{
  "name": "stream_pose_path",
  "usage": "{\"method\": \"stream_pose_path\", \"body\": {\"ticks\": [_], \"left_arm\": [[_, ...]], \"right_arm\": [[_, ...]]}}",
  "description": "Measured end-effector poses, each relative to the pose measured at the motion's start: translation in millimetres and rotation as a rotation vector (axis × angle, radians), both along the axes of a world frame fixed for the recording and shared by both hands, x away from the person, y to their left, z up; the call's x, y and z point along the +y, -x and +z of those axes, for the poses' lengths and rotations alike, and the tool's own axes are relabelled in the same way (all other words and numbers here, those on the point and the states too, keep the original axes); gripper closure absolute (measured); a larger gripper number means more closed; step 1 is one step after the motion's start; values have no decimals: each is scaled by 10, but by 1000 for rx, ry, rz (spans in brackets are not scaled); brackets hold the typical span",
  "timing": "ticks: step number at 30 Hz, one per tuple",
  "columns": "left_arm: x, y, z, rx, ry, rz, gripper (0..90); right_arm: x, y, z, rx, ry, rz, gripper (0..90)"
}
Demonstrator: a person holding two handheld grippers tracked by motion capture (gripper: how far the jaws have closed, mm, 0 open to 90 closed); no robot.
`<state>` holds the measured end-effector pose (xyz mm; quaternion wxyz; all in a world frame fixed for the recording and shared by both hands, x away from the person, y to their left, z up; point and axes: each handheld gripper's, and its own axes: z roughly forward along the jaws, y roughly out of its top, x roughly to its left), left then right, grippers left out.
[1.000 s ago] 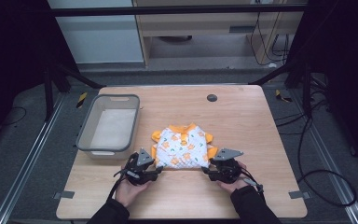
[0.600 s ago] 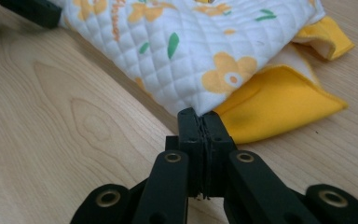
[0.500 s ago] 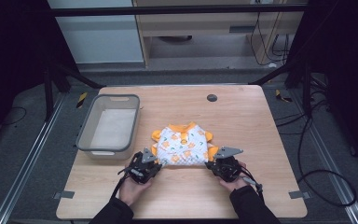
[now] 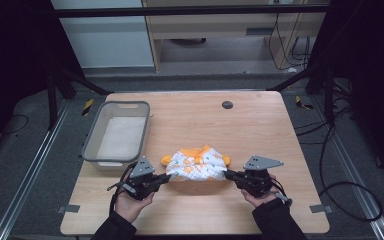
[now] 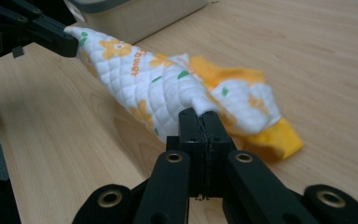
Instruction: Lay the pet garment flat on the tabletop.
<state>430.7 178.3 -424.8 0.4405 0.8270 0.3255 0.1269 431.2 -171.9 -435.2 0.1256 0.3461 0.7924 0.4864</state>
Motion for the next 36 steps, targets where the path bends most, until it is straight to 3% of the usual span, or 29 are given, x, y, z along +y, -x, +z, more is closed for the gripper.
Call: {"method": "stream_pose_path", "body": {"ticks": [3,5,8,9,12,13,15,17,19,23,26,29,33,36], "left_arm": [[-22,-159,41,24,19,42,885],[-66,-332,-15,46,-2,82,882],[-141,-572,-231,80,-54,167,862],[-152,-634,-308,90,-66,185,855],[-147,-710,-475,118,-56,222,755],[-135,-706,-483,115,-60,221,710],[-91,-662,-426,69,-73,242,570],[1,-581,-332,35,-37,252,493],[87,-478,-267,12,-37,251,419],[219,-220,-319,19,-64,214,345],[272,-52,-454,42,-103,175,348],[241,15,-559,79,-120,150,377],[108,6,-603,70,-142,116,437],[37,-14,-636,88,-166,99,511]], "right_arm": [[31,-164,77,13,-7,-45,891],[81,-358,51,44,-1,-93,885],[186,-641,-144,86,60,-169,858],[229,-702,-228,78,85,-187,836],[314,-785,-433,73,135,-218,801],[321,-787,-466,74,135,-223,786],[291,-767,-438,65,132,-223,729],[216,-714,-335,39,96,-233,679],[126,-628,-226,14,65,-230,640],[-42,-401,-126,-11,60,-199,577],[-140,-212,-188,1,71,-165,552],[-164,-94,-319,25,98,-136,536],[-48,-75,-479,54,165,-102,519],[21,-111,-548,61,204,-102,522]]}}
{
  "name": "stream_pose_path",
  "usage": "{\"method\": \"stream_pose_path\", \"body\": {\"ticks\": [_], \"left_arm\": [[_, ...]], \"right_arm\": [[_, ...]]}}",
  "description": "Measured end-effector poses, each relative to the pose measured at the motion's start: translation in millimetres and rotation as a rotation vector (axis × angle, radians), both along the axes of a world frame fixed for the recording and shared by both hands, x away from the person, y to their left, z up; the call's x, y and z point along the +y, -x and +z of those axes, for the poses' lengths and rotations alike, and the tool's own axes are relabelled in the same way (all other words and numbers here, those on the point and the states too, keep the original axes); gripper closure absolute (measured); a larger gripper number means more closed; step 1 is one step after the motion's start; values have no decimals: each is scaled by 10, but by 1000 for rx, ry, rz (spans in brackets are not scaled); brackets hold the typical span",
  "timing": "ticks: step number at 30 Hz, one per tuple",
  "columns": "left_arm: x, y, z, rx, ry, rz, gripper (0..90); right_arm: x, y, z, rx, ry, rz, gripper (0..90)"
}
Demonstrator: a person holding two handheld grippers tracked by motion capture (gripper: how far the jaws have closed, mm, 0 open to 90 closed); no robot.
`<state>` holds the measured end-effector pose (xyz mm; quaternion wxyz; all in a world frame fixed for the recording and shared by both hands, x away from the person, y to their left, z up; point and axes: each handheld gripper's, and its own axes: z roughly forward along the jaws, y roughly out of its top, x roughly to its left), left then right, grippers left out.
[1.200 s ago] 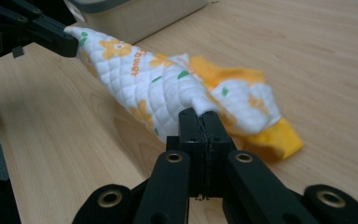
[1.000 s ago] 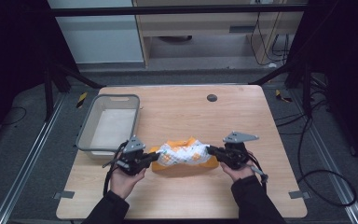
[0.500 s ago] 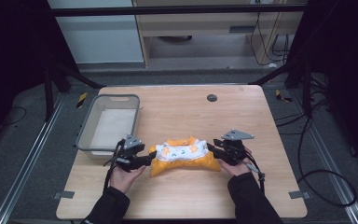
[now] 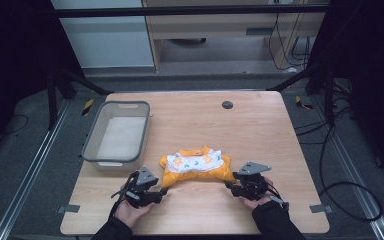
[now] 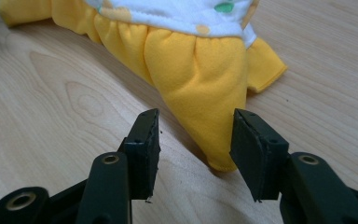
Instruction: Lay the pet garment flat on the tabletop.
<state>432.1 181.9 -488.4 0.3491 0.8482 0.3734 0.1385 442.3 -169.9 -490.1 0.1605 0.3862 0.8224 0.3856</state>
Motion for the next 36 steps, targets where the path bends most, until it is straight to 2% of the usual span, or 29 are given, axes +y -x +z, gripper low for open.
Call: {"method": "stream_pose_path", "body": {"ticks": [3,7,9,11,14,16,19,22,25,26,27,29,30,31,32,33,35,36], "left_arm": [[-27,-30,-26,18,-10,5,637],[-10,-85,-28,39,-1,6,815],[5,-97,-11,44,12,5,843],[30,-93,42,42,35,3,850],[109,-66,180,30,100,-4,853],[177,-22,273,34,155,-5,853],[249,90,376,35,190,-35,853],[295,186,470,51,251,-66,852],[280,243,476,85,241,-85,850],[258,256,433,112,216,-85,847],[235,272,374,122,185,-79,845],[175,287,244,145,98,-68,837],[146,298,195,140,64,-59,827],[122,305,158,135,35,-60,814],[102,311,137,127,21,-61,802],[95,318,128,114,13,-61,771],[104,344,128,73,21,-42,620],[122,357,129,52,29,-35,557]], "right_arm": [[19,-44,-43,9,-5,-8,565],[19,-67,-42,9,17,-17,708],[18,-59,-21,15,22,-22,824],[4,-53,18,22,17,-12,868],[-40,-30,120,4,-18,3,878],[-102,15,227,-12,-70,9,885],[-226,136,402,-45,-143,27,890],[-333,268,540,-59,-208,41,893],[-408,372,539,-27,-231,49,893],[-422,395,500,1,-225,54,892],[-425,412,444,22,-203,49,892],[-410,416,308,75,-155,33,899],[-390,411,246,104,-130,20,899],[-371,391,185,112,-97,19,899],[-346,377,141,130,-85,18,898],[-328,362,104,134,-63,18,897],[-298,353,74,141,-52,17,884],[-295,354,76,124,-49,18,870]]}}
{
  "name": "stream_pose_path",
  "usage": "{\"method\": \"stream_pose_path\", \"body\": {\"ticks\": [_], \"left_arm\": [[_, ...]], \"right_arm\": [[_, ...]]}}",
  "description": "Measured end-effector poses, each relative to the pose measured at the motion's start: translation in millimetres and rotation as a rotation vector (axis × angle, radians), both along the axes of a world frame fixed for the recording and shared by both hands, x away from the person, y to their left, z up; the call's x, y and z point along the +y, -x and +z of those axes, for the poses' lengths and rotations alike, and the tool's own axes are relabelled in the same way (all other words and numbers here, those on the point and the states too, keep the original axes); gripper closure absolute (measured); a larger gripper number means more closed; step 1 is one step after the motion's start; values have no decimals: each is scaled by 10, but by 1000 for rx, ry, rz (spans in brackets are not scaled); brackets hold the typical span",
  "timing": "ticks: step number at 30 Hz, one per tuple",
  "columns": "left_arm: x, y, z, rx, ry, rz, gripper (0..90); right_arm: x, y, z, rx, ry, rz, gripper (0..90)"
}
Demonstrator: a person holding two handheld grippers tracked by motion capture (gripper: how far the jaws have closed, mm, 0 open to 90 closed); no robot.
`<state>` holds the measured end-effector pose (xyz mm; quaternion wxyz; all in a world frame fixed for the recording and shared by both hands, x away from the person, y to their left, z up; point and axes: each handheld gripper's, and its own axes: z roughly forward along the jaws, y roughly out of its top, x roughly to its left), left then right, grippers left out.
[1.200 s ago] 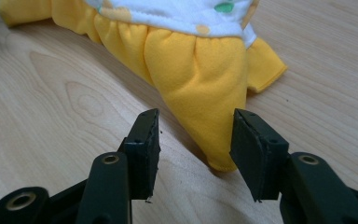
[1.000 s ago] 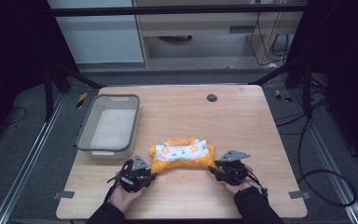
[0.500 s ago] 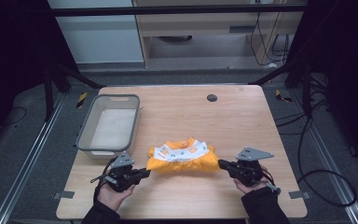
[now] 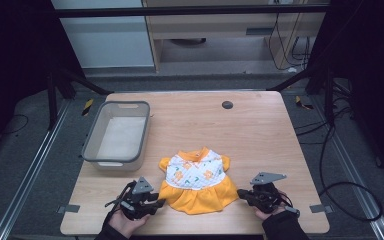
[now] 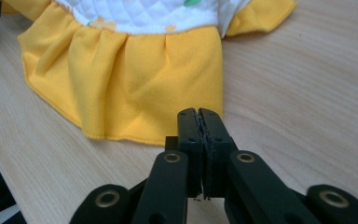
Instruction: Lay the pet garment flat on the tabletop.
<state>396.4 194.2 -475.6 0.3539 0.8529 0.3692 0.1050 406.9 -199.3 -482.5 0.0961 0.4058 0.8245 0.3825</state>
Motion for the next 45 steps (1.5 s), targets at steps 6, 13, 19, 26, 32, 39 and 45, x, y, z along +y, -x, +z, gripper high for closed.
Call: {"method": "stream_pose_path", "body": {"ticks": [6,13,19,26,32,39,45], "left_arm": [[197,69,109,-100,92,67,369],[258,-177,310,-174,110,125,426],[84,-553,428,-205,109,134,546],[-166,-1053,285,-160,36,153,607],[-258,-1215,32,-72,-17,160,586],[-250,-1228,-110,-20,-35,173,574],[-255,-1210,-164,-25,-38,184,626]], "right_arm": [[-53,18,102,-121,-50,-25,773],[-84,-166,215,-200,-104,-82,663],[-32,-488,285,-196,-147,-105,636],[124,-927,210,-187,-145,-152,610],[286,-1147,-14,-127,-77,-136,620],[410,-1186,-194,-92,14,-84,614],[449,-1154,-196,-112,61,-66,710]]}}
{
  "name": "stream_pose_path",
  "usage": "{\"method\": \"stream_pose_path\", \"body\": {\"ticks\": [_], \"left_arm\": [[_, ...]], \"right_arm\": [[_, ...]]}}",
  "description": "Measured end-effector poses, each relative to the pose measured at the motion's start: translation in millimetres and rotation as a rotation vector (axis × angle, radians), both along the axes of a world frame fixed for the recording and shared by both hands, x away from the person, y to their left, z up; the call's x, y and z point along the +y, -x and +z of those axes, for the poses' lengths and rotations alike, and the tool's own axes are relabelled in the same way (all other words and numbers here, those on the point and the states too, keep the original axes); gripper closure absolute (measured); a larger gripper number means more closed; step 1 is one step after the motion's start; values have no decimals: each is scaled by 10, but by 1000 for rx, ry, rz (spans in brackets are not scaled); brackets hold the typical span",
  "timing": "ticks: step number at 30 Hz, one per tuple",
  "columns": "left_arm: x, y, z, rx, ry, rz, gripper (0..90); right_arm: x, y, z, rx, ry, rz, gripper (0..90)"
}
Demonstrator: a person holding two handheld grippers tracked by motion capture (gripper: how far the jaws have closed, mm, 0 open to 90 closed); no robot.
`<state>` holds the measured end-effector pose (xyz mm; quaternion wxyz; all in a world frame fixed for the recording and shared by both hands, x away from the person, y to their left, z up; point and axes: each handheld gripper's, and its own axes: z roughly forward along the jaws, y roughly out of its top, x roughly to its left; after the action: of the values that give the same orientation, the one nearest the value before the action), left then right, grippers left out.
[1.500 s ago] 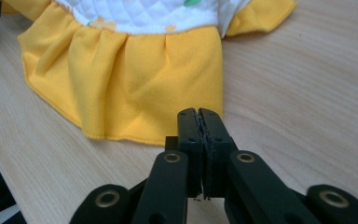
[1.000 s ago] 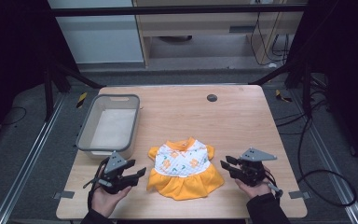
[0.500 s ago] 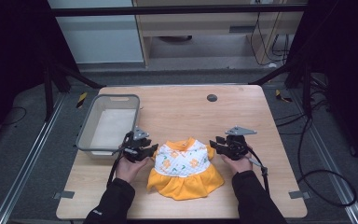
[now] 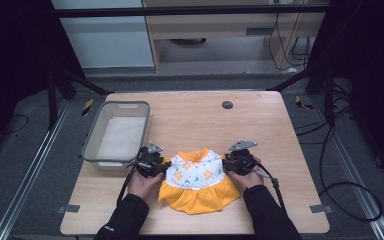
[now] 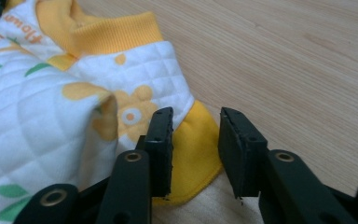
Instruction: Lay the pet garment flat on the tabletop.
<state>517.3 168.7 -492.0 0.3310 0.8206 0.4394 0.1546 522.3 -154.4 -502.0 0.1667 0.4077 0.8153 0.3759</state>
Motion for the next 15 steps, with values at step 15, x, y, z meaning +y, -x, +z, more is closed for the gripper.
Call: {"method": "stream_pose_path", "body": {"ticks": [15], "left_arm": [[-37,67,146,-68,23,-8,883]], "right_arm": [[1,61,139,-20,-53,-6,868]]}}
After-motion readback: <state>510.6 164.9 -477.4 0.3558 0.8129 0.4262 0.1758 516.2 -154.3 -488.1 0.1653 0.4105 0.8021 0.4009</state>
